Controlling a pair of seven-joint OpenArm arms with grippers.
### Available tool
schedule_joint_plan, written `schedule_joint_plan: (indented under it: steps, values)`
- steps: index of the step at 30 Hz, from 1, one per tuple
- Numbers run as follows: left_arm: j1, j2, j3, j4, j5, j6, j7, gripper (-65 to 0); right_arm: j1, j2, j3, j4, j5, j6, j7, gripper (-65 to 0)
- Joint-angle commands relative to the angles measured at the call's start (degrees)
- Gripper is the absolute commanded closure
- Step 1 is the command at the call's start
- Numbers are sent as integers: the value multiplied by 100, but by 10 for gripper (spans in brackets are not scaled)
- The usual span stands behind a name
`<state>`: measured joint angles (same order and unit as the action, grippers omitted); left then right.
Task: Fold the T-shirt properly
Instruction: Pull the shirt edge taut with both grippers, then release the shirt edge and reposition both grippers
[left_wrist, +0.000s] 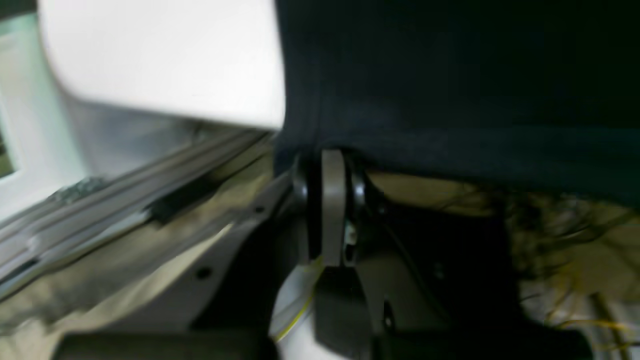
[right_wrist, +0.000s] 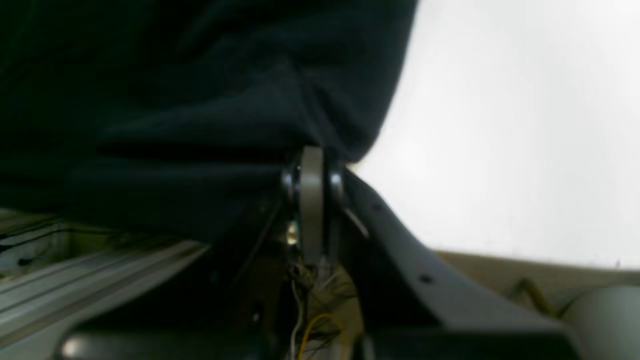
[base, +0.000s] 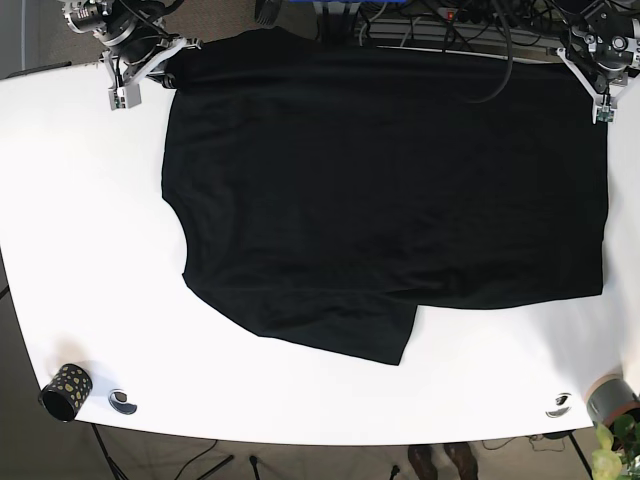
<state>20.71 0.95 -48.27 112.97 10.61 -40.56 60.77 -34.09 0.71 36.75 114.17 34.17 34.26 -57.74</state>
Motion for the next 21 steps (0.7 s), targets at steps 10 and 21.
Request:
schedule_joint_plan:
  steps: [10,21]
  values:
    - [-827,15,225,136,-11,56,-25,0,846,56,-233,104,68,86,99,0]
    - [-2014,-29,-408,75,33,56,-25,0,1795,74,-849,-46,24,33,90,0]
